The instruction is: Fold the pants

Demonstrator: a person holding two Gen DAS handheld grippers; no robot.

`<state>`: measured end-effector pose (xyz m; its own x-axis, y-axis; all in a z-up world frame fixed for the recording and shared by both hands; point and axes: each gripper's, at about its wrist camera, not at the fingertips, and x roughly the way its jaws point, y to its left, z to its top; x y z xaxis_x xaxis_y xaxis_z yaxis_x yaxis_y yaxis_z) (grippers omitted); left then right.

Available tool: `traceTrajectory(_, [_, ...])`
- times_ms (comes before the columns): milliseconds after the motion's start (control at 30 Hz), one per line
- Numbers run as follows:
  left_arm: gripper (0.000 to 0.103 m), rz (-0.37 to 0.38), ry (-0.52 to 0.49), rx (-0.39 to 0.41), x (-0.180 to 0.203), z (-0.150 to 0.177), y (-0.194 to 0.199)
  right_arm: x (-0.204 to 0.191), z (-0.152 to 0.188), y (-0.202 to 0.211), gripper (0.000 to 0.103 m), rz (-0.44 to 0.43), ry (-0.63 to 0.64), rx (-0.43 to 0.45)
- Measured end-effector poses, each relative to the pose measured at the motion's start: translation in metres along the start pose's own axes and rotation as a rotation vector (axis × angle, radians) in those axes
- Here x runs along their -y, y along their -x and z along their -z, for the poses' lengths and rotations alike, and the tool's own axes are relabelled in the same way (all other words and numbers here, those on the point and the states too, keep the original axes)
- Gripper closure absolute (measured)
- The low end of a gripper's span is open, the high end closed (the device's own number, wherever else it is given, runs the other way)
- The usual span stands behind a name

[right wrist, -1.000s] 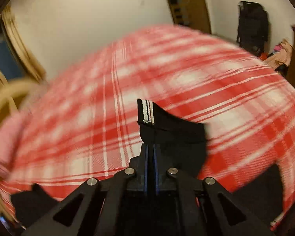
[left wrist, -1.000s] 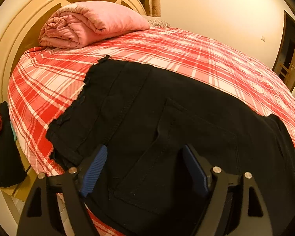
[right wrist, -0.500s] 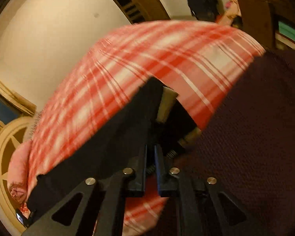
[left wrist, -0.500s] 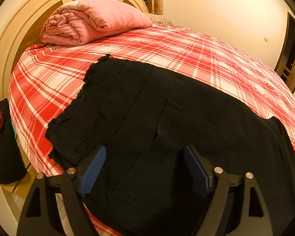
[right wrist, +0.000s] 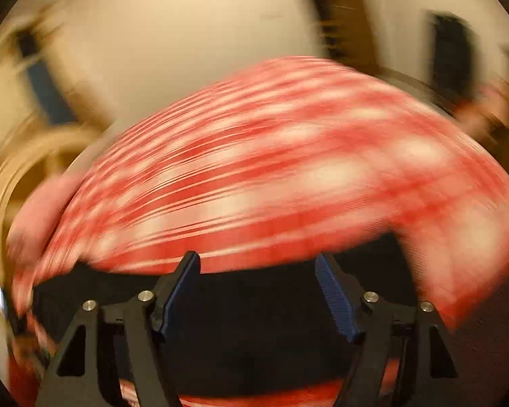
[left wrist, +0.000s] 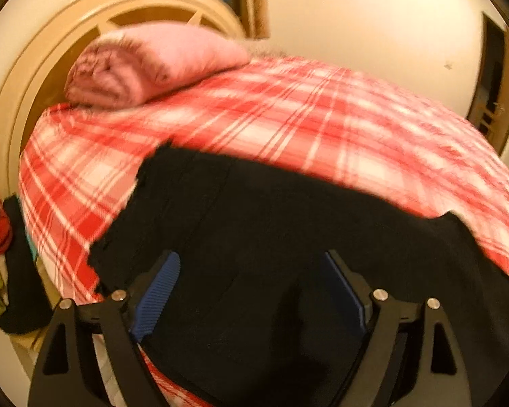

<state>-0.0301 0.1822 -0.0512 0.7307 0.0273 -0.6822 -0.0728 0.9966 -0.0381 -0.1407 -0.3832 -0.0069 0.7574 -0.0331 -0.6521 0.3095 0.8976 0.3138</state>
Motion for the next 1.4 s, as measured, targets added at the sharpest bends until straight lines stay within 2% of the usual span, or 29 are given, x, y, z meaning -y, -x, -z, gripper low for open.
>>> traceTrajectory(33, [0.015,0.011,-0.016,0.012,0.005,-0.002,0.004,-0.024,-0.003,-0.016,0.051,-0.048,0.081,-0.028])
traceTrajectory(67, [0.015,0.026,-0.036,0.021,0.010,-0.004,0.008,-0.048,-0.004,-0.033,0.056,-0.097,0.152,-0.065])
traceTrajectory(133, [0.015,0.064,-0.088,0.033,0.024,-0.003,0.016,-0.089,-0.001,-0.065,0.073,-0.155,0.280,-0.132])
traceTrajectory(233, [0.015,0.095,-0.143,0.028,0.040,0.005,0.019,-0.133,0.013,-0.100,0.074,-0.158,0.471,-0.218])
traceTrajectory(400, [0.015,0.111,-0.202,0.000,0.050,0.022,0.012,-0.160,0.029,-0.127,0.074,-0.187,0.552,-0.296])
traceTrajectory(533, [0.015,0.118,-0.186,-0.042,0.050,0.026,0.001,-0.178,0.043,-0.133,0.074,-0.227,0.618,-0.336])
traceTrajectory(633, [0.015,0.117,-0.182,-0.049,0.050,0.029,-0.001,-0.193,0.060,-0.139,0.074,-0.194,0.728,-0.371])
traceTrajectory(733, [0.015,0.113,-0.177,-0.063,0.049,0.032,-0.005,-0.197,0.069,-0.134,0.074,-0.203,0.761,-0.376])
traceTrajectory(833, [0.015,0.121,-0.165,-0.075,0.046,0.035,-0.008,-0.193,0.065,-0.137,0.074,-0.202,0.724,-0.375])
traceTrajectory(1000, [0.015,0.121,-0.168,-0.079,0.047,0.036,-0.008,-0.196,0.062,-0.133,0.074,-0.308,0.679,-0.397])
traceTrajectory(1133, [0.015,0.115,-0.166,-0.073,0.045,0.033,-0.007,-0.206,0.069,-0.126,0.074,-0.295,0.751,-0.387])
traceTrajectory(1233, [0.015,0.116,-0.159,-0.075,0.043,0.033,-0.006,-0.204,0.063,-0.120,0.074,-0.342,0.720,-0.375])
traceTrajectory(1400, [0.015,0.117,-0.168,-0.073,0.044,0.032,-0.006,-0.205,0.064,-0.121,0.074,-0.338,0.734,-0.387])
